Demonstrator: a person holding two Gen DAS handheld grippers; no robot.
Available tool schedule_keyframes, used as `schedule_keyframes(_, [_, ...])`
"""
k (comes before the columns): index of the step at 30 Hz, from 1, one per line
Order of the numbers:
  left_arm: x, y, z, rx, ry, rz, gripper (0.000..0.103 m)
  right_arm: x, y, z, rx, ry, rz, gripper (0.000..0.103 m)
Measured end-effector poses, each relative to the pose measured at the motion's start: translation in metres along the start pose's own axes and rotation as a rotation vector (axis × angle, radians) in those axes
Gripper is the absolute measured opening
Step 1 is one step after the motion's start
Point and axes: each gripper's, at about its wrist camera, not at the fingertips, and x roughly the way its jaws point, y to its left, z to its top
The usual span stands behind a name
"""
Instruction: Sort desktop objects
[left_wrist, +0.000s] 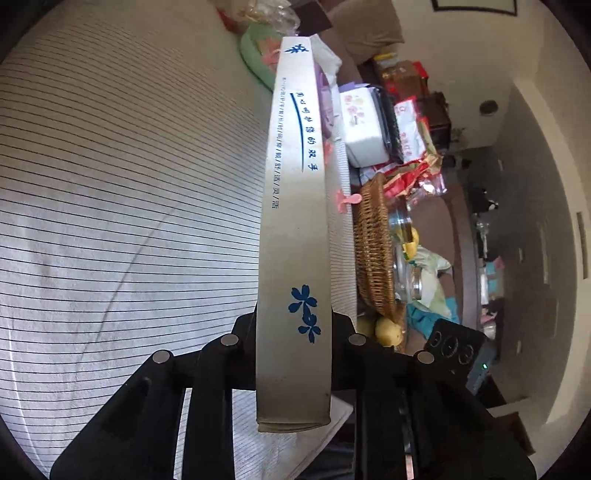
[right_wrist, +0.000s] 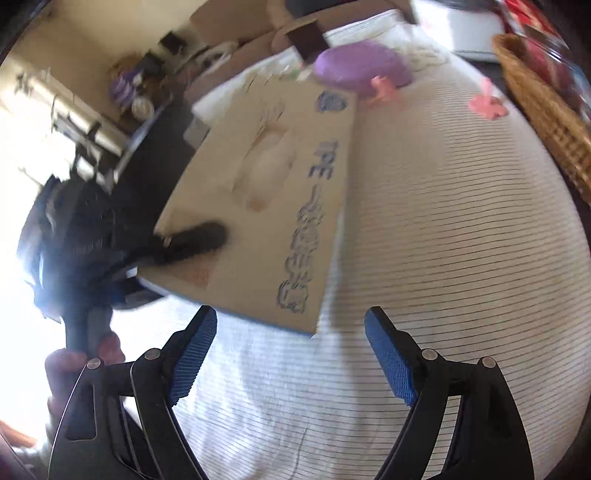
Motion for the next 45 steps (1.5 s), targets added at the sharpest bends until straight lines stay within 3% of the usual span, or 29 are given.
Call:
schedule_keyframes(4, [0.001,0.0,-0.006,-0.06,0.061,-0.146,0.023,-0.001,-0.035,0.009,0.22,-0.021,0.155,0.089])
schedule_keyframes(7, [0.005,0.006,-0.013,-0.111,0.107,-0.254,0.023,0.012,-0.047,0.014,0.361,-0.005,0.32,0.089])
schedule_keyframes(9, [0.004,-0.002,-0.015,-0.074,0.115,-0.266,0.024,0.012,-0.048,0.015,0.404,0.007,0.419,0.089])
schedule_keyframes(11, [0.001,-0.016,-0.014,-0.001,0.107,-0.239,0.024,0.011,-0.038,0.016,0.38,-0.003,0.454,0.085])
schedule_keyframes(13, [-0.004,-0.022,-0.012,0.033,0.093,-0.219,0.024,0.002,-0.026,0.02,0.327,-0.037,0.469,0.065])
schedule_keyframes(16, [-0.015,-0.025,-0.009,0.043,0.079,-0.232,0.027,-0.012,-0.009,0.03,0.234,-0.09,0.445,0.053])
schedule_keyframes(20, [-0.045,-0.034,-0.008,0.086,0.069,-0.234,0.033,-0.021,0.018,0.036,0.17,-0.104,0.465,0.047])
schedule_keyframes(23, [-0.088,-0.055,-0.008,0.161,0.031,-0.224,0.034,-0.026,0.054,0.048,0.112,-0.116,0.498,0.047])
schedule_keyframes(27, [-0.166,-0.086,0.005,0.238,-0.045,-0.186,0.037,-0.041,0.131,0.073,-0.015,-0.14,0.544,0.047])
schedule_keyframes(33, [-0.293,-0.085,0.053,0.263,-0.2,-0.006,0.055,-0.001,0.275,0.128,-0.178,-0.121,0.551,0.047])
schedule_keyframes(39, [-0.371,-0.012,0.11,0.144,-0.245,0.117,0.064,0.107,0.383,0.141,-0.281,-0.087,0.475,0.047])
schedule_keyframes(43, [-0.384,0.051,0.133,0.055,-0.258,0.197,0.071,0.189,0.408,0.136,-0.29,0.008,0.386,0.047])
schedule_keyframes(45, [-0.39,0.081,0.137,0.018,-0.261,0.253,0.068,0.219,0.419,0.131,-0.329,0.039,0.309,0.047])
